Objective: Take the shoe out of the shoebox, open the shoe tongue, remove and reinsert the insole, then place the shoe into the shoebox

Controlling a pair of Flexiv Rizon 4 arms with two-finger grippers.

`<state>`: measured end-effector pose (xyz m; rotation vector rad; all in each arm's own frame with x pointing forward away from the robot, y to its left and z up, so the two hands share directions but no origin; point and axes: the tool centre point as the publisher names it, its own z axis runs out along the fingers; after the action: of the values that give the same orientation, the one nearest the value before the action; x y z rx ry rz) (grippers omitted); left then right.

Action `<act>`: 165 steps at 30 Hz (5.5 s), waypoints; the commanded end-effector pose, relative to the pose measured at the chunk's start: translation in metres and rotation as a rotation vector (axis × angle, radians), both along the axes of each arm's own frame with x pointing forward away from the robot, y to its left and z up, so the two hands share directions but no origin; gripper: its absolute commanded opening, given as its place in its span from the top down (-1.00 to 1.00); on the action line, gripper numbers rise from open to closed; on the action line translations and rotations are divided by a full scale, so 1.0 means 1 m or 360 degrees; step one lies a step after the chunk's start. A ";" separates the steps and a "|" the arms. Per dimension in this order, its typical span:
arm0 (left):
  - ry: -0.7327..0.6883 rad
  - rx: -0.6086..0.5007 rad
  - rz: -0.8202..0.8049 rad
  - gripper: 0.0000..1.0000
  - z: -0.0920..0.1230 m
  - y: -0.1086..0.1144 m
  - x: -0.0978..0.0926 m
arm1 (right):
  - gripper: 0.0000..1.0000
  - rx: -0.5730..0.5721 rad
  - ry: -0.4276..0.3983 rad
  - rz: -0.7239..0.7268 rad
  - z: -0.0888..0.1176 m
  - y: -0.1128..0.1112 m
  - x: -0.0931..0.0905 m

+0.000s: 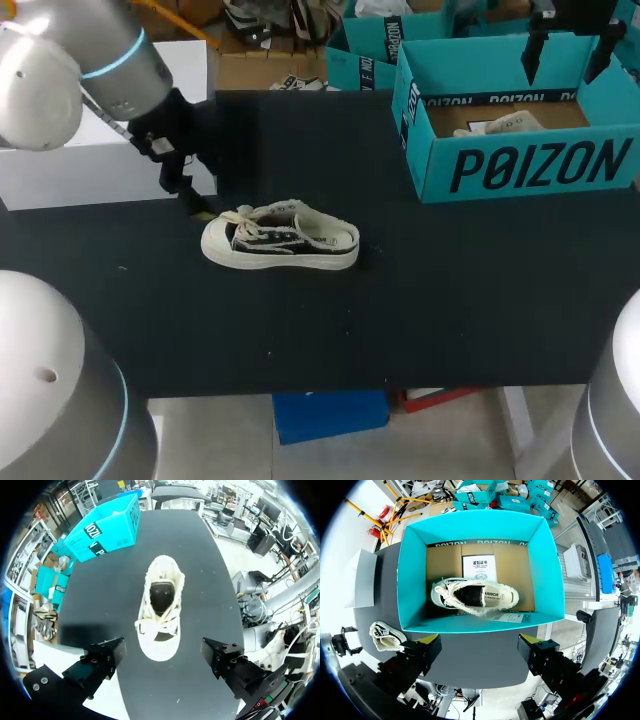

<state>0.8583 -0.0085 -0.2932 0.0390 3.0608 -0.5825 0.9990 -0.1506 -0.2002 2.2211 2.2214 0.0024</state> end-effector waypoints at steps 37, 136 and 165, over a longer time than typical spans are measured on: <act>0.0009 -0.0623 -0.0096 -1.00 0.002 0.015 -0.010 | -1.00 0.0106 -0.0268 0.0304 0.037 0.024 0.028; 0.0009 -0.0623 -0.0096 -1.00 0.002 0.015 -0.010 | -1.00 0.1018 -0.1533 0.2233 -0.126 0.286 -0.154; 0.0009 -0.0623 -0.0096 -1.00 0.002 0.015 -0.010 | -1.00 0.1235 -0.1545 0.2201 -0.198 0.354 -0.145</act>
<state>0.8493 0.0064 -0.2902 0.1212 2.9031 -1.1743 0.8487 0.1944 -0.3898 0.0042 2.5593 1.6052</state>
